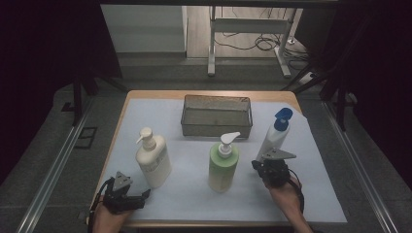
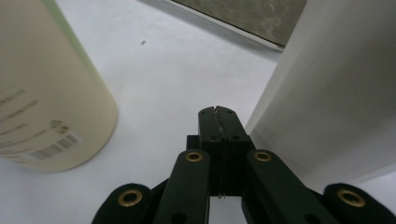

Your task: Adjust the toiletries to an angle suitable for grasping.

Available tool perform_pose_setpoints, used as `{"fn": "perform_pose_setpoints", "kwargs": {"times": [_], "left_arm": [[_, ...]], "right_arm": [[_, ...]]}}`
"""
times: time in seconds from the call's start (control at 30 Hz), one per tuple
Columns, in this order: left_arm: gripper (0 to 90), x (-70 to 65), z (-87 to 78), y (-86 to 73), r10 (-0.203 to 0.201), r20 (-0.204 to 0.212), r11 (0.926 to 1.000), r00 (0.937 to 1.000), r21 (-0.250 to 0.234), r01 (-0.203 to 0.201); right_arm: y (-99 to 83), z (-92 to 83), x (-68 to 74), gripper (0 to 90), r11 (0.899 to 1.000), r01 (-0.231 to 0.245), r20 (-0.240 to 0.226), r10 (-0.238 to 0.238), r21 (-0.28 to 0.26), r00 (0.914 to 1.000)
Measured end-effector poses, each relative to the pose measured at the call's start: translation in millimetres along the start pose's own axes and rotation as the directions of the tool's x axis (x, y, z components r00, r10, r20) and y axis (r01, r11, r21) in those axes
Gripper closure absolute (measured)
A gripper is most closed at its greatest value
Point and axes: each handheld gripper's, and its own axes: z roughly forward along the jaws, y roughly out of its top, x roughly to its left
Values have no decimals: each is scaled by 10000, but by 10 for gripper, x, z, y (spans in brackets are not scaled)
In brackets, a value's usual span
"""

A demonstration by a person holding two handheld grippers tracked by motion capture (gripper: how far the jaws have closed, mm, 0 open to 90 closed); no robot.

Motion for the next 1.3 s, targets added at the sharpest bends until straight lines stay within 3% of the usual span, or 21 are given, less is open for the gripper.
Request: {"fn": "perform_pose_setpoints", "kwargs": {"times": [0.1,0.37,1.3], "left_arm": [[108,1,0,1,-1,5,10000,10000,3,1],[108,0,0,1,-4,7,10000,10000,5,4],[108,1,0,0,1,6,10000,10000,4,-1]], "right_arm": [[-8,20,-7,898,10000,-17,323,15,40,9995],[-30,6,7,898,9999,40,572,-48,138,9983],[-190,-165,-202,897,9995,-121,966,93,290,9953]]}}
